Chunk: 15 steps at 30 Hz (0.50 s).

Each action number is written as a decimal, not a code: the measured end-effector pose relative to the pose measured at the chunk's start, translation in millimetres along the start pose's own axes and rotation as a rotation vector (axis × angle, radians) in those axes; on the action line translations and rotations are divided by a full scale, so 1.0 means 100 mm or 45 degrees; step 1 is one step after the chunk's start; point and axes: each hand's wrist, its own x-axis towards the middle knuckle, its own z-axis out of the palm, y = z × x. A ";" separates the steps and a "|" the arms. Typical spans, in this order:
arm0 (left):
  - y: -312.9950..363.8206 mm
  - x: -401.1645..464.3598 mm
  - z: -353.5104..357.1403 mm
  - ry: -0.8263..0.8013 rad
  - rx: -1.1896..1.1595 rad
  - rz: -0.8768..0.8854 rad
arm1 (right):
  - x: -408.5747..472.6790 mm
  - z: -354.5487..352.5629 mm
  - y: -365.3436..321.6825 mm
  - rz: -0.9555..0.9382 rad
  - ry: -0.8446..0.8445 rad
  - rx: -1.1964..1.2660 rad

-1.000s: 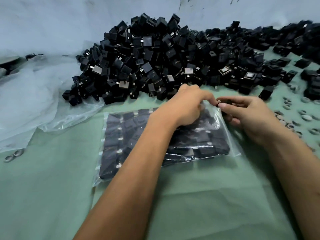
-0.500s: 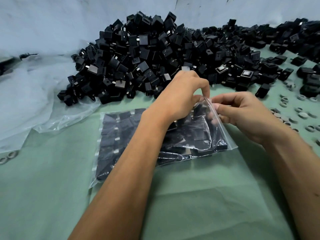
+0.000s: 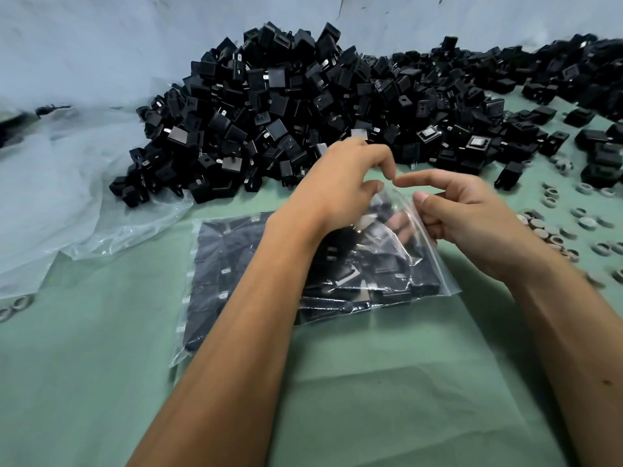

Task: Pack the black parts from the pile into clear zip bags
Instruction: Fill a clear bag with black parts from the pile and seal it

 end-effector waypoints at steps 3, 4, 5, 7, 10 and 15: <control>-0.15 0.00 -0.04 0.013 0.088 -0.192 | -0.01 0.00 0.00 0.010 -0.067 0.013; -0.22 -0.01 -0.05 -0.008 0.135 -0.265 | -0.01 -0.01 0.00 0.018 -0.072 -0.014; -0.29 -0.03 -0.06 -0.039 0.172 -0.336 | -0.01 0.00 0.01 0.025 -0.062 -0.039; -0.39 -0.07 -0.07 -0.133 0.198 -0.469 | 0.00 0.02 0.03 0.016 0.038 -0.054; -0.44 -0.09 -0.08 -0.224 0.189 -0.537 | 0.04 0.07 0.10 -0.111 0.361 -0.328; -0.39 -0.06 -0.08 -0.199 0.245 -0.496 | 0.10 0.13 0.12 -0.252 0.532 -0.604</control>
